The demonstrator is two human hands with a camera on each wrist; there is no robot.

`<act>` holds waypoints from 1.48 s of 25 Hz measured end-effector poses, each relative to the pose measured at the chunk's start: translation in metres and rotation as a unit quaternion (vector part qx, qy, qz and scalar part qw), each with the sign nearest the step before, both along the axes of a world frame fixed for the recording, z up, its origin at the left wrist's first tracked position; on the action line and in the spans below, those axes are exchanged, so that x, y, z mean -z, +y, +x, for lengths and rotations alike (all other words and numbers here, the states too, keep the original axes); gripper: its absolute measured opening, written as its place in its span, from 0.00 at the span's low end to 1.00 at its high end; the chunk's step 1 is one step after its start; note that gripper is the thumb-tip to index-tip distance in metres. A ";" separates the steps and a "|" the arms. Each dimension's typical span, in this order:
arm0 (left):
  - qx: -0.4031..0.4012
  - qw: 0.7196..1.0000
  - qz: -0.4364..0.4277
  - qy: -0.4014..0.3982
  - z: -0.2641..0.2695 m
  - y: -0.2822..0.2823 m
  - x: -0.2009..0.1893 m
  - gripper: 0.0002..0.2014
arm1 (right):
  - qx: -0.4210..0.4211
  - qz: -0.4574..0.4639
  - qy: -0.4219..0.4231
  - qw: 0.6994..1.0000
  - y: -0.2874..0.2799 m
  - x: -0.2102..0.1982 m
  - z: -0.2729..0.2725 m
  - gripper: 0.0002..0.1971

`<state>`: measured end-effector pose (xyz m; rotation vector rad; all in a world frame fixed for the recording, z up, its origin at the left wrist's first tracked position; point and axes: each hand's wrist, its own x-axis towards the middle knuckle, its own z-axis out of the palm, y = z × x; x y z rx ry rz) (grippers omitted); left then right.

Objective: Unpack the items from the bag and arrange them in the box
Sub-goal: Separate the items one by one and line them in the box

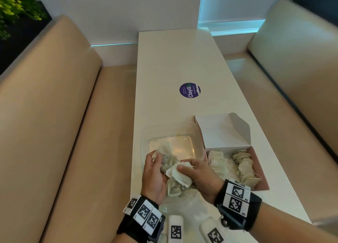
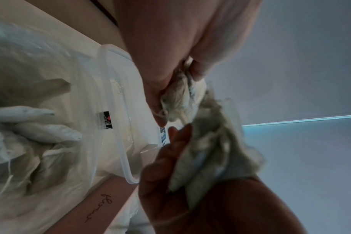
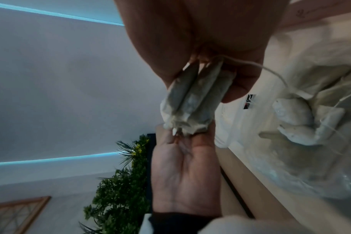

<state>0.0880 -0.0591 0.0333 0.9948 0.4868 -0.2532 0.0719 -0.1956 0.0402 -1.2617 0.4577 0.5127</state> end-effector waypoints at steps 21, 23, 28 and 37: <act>0.092 0.897 0.427 -0.068 0.018 0.014 0.017 0.07 | -0.218 0.076 -0.123 0.965 -0.054 -0.023 0.027 0.09; 0.117 0.902 0.411 -0.060 0.015 0.006 0.014 0.02 | -0.222 0.136 -0.118 0.958 -0.054 -0.023 0.025 0.12; 0.072 0.884 0.459 -0.043 0.017 0.011 0.016 0.10 | -0.231 0.200 -0.122 0.944 -0.060 -0.027 0.021 0.10; -0.074 0.835 0.545 0.011 0.024 0.060 0.025 0.07 | -0.289 0.055 -0.124 0.948 -0.086 -0.008 0.008 0.17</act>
